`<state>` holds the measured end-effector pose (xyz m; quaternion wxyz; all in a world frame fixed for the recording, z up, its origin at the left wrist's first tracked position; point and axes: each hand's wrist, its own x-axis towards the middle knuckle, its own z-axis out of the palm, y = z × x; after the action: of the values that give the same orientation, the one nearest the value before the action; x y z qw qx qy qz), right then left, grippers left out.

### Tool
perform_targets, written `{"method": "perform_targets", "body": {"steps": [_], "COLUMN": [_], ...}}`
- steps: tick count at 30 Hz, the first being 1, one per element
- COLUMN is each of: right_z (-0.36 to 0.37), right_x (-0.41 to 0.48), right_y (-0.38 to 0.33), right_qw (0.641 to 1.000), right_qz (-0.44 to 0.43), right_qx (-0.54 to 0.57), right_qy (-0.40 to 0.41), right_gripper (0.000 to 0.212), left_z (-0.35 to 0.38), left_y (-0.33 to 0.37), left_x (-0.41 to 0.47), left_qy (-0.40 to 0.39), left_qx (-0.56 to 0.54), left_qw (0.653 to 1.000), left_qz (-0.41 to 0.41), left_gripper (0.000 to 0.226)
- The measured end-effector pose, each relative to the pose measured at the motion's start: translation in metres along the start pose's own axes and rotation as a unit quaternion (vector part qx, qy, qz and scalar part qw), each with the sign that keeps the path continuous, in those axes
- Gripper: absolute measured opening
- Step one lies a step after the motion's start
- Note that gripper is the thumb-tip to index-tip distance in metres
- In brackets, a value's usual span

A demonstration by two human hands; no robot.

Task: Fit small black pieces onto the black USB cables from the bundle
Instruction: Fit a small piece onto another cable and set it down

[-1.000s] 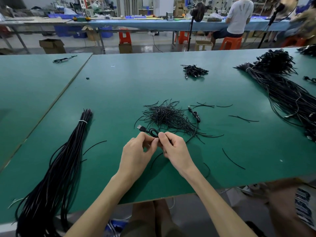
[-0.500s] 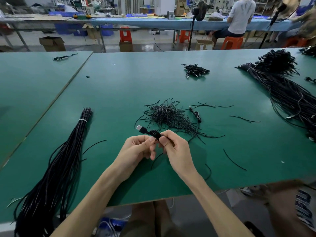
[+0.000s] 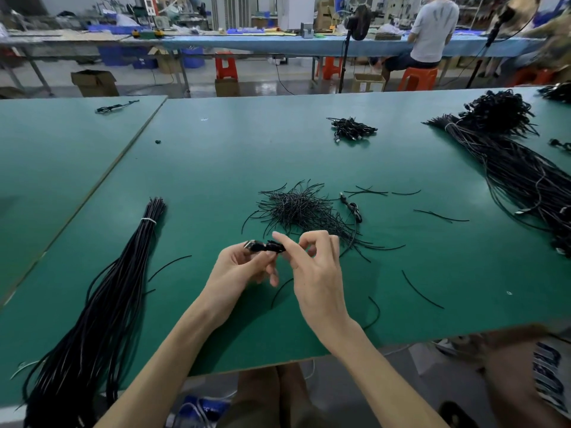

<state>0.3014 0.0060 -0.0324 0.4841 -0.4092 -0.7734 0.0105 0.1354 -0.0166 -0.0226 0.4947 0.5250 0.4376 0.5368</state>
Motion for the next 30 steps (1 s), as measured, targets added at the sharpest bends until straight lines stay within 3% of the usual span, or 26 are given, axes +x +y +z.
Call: {"method": "perform_targets", "body": {"steps": [3, 6, 12, 16, 20, 23, 30], "right_z": [-0.0009, -0.0024, -0.007, -0.0079, -0.006, -0.0052, -0.0024], "right_x": [0.0003, 0.0013, 0.0047, 0.0041, 0.0035, 0.0023, 0.0008], "right_y": [-0.0024, -0.0008, -0.0013, -0.0025, -0.0012, 0.0006, 0.0009], "right_qw": [0.993, 0.973, 0.926, 0.932, 0.938, 0.939, 0.986], "right_qz": [0.028, 0.094, 0.202, 0.181, 0.144, 0.172, 0.085], "right_qx": [0.099, 0.203, 0.313, 0.305, 0.296, 0.275, 0.13], "right_qy": [-0.059, -0.06, -0.059, -0.073, -0.103, -0.118, -0.054], "right_gripper": [0.035, 0.028, 0.039, 0.02, 0.036, 0.047, 0.024], "left_z": [0.0036, 0.0055, 0.0084, 0.0056, 0.0034, 0.0045, 0.0034], "left_y": [-0.0003, -0.0007, -0.0039, -0.0029, -0.0008, -0.0009, 0.0], "left_x": [0.0008, 0.0004, -0.0002, 0.0006, 0.0027, 0.0024, 0.0004], "left_qy": [0.058, 0.083, 0.091, 0.098, 0.105, 0.101, 0.055], "left_qx": [0.071, 0.101, 0.163, 0.156, 0.12, 0.087, 0.042], "left_qw": [0.993, 0.985, 0.977, 0.978, 0.984, 0.989, 0.997], "left_qz": [0.076, 0.114, 0.107, 0.097, 0.076, 0.063, 0.045], "left_gripper": [0.013, 0.014, 0.016, 0.015, 0.021, 0.026, 0.028]}}
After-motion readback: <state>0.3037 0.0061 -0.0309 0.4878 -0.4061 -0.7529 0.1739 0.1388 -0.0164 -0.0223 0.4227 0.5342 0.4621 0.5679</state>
